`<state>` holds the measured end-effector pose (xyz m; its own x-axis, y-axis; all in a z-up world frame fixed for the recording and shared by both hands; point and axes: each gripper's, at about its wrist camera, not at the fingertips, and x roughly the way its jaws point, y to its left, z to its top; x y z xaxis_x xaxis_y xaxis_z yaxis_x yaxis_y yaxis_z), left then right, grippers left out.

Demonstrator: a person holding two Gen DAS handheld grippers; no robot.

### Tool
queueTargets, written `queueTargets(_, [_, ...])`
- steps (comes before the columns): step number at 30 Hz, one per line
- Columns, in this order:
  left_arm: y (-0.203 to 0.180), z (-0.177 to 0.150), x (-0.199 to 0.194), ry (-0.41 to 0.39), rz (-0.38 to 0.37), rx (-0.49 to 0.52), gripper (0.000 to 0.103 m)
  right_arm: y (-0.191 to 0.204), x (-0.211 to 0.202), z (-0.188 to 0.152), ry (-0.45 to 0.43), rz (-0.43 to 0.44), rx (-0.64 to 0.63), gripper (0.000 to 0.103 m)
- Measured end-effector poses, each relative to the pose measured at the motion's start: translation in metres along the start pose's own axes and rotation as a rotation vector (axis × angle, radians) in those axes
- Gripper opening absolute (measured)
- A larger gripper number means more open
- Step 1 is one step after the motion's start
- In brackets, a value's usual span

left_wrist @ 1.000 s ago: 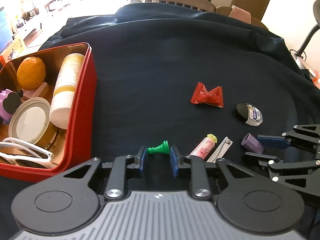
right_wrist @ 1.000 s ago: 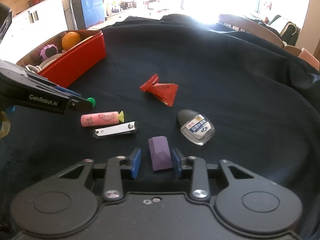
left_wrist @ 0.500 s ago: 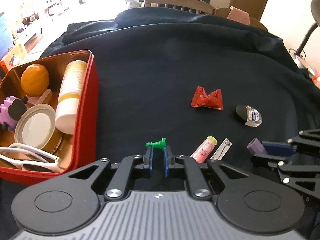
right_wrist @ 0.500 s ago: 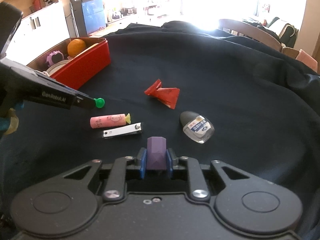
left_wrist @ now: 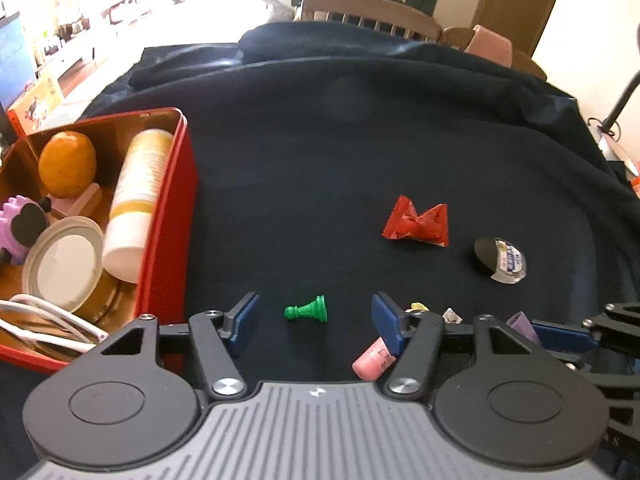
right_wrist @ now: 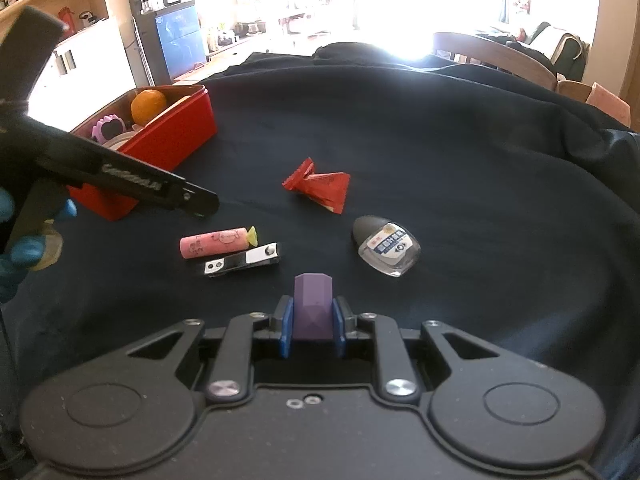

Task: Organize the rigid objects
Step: 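Lift the green piece and purple block off the cloth with both tools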

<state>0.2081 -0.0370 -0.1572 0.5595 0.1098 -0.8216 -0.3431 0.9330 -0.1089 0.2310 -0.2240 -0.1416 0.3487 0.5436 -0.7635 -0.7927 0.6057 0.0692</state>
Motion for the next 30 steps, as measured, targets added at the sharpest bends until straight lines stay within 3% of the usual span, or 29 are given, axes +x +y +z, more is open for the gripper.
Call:
queueTargets(5, [-0.002,0.000,0.008,0.017,0.011,-0.017,0.058,-0.002,0.002,0.000,0.002,-0.002,0.005,0.019])
queueTargets(9, [-0.007,-0.003,0.010,0.027,0.002,-0.001,0.038,-0.001,0.005,0.000,0.004,-0.002,0.010,0.019])
queueTargets(14, [-0.009,-0.004,0.010,0.022,0.007,0.019,0.025,-0.001,0.006,-0.001,0.006,-0.005,0.014,0.019])
queueTargets(30, [-0.001,-0.002,-0.018,-0.023,-0.027,0.015,0.024,0.006,-0.014,0.006,-0.042,-0.013,0.032,0.019])
